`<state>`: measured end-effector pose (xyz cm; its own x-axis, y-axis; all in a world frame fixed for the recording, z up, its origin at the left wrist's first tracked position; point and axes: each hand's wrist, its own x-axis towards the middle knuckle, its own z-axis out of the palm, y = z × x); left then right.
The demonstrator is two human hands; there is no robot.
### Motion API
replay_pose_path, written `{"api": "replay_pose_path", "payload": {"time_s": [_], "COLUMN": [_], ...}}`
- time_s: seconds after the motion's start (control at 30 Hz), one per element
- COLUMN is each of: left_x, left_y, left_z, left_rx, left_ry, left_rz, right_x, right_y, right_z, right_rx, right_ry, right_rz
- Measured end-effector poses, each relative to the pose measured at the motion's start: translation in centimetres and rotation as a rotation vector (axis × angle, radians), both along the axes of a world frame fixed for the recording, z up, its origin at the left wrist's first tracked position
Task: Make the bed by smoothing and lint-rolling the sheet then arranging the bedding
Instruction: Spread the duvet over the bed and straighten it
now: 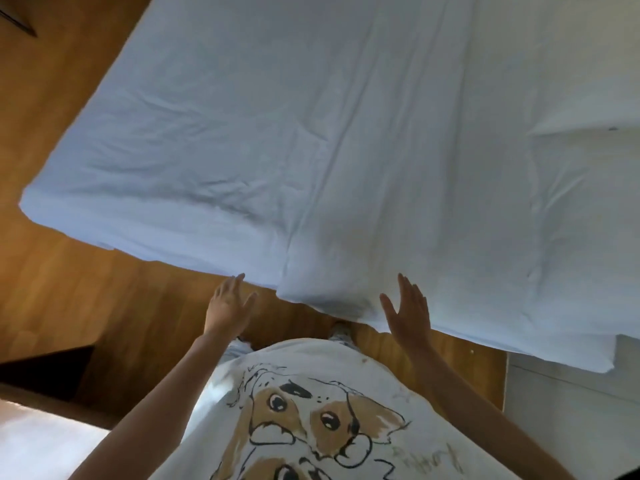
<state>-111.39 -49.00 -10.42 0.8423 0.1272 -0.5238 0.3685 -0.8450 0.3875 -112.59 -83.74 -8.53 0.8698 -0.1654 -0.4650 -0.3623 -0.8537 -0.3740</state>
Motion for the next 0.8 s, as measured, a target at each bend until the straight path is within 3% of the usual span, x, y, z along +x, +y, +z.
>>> {"api": "replay_pose_path", "payload": {"time_s": [0.23, 0.4, 0.8], "left_x": [1.1, 2.7, 8.8], "left_y": [12.8, 20.1, 25.1], "left_z": [1.7, 2.8, 2.4], "left_rx": [-0.074, -0.066, -0.237], "left_ry": [-0.033, 0.061, 0.089], "left_rz": [-0.085, -0.185, -0.113], "right_x": [1.6, 2.1, 5.6], "right_y": [14.9, 24.4, 31.2], "right_z": [0.2, 1.3, 0.7], "right_rx": [0.059, 0.131, 0.211], "right_ry": [0.07, 0.164, 0.273], "right_rz": [0.062, 0.015, -0.156]}}
